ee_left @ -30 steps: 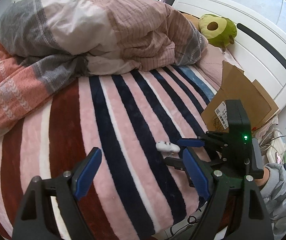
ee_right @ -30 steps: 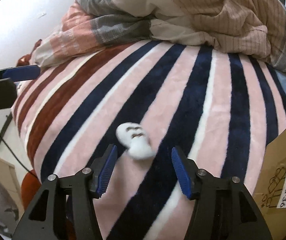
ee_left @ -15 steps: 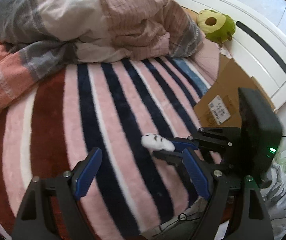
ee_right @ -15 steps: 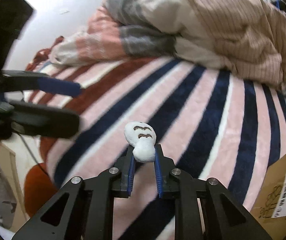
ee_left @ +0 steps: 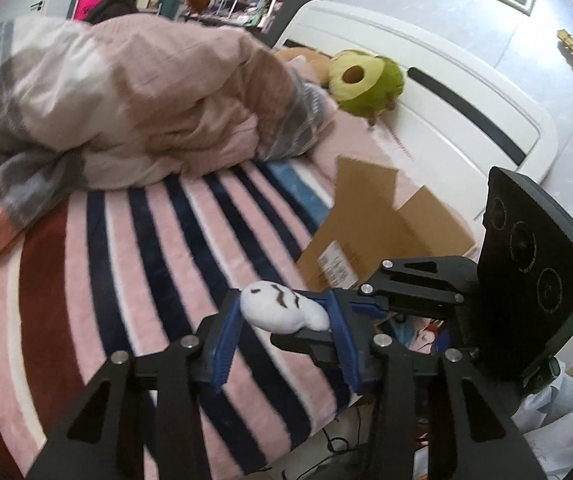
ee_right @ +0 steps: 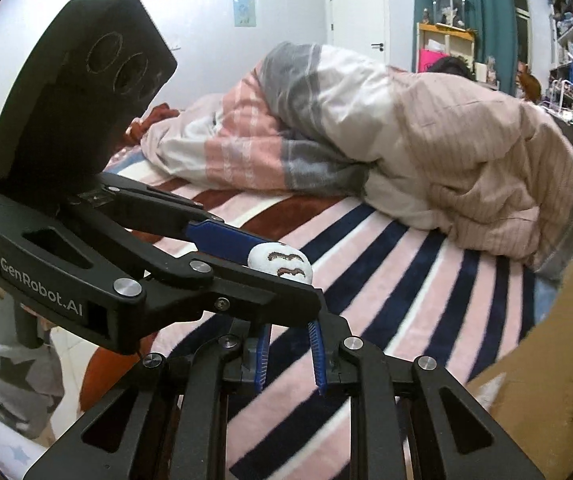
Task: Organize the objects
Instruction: 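Carry the small white plush into the box and open the right gripper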
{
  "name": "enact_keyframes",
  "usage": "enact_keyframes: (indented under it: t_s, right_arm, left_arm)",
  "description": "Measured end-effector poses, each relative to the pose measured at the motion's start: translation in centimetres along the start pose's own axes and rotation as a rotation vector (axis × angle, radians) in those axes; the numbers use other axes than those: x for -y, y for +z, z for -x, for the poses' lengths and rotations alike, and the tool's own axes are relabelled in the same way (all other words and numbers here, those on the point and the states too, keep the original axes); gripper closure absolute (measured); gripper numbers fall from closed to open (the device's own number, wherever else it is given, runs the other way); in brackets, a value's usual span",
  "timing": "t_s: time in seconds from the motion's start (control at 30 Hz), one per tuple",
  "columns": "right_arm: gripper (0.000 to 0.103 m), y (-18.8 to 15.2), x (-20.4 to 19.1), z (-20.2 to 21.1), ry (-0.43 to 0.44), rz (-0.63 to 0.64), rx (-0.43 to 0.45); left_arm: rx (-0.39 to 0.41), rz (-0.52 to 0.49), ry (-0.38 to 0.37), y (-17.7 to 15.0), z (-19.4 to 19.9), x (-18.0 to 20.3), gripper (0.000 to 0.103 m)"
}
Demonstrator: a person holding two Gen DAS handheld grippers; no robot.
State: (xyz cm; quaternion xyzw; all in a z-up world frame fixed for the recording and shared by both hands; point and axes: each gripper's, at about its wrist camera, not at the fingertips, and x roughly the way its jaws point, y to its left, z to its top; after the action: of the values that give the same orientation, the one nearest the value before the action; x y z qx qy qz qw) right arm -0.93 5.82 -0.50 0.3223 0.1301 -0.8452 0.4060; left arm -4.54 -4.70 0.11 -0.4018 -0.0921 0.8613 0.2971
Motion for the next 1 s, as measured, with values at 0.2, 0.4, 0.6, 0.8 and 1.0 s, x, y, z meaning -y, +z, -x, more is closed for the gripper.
enact_keyframes:
  t_s: [0.2, 0.4, 0.6, 0.8, 1.0]
  right_arm:
    - [0.090, 0.3, 2.3, 4.1, -0.053, -0.019, 0.019]
    - [0.090, -0.4, 5.9, 8.1, -0.122, -0.053, 0.036]
    - [0.090, -1.8, 10.0, 10.6, -0.176, -0.117, 0.016]
    - [0.090, -3.1, 13.3, 11.5, -0.198, -0.167, -0.024]
    - [0.088, -4.2, 15.0, 11.8, -0.188, -0.201, -0.054]
  left_arm:
    - [0.024, -0.058, -0.029, 2.6, -1.0, 4.2, 0.063]
    - [0.019, -0.117, -0.039, 5.1, -3.6, 9.1, 0.063]
    - [-0.018, -0.135, -0.060, 6.7, -7.2, 12.4, 0.063]
    - [-0.068, -0.152, -0.063, 7.5, -10.6, 14.8, 0.063]
    - [-0.107, -0.163, -0.048, 7.8, -12.6, 15.8, 0.063]
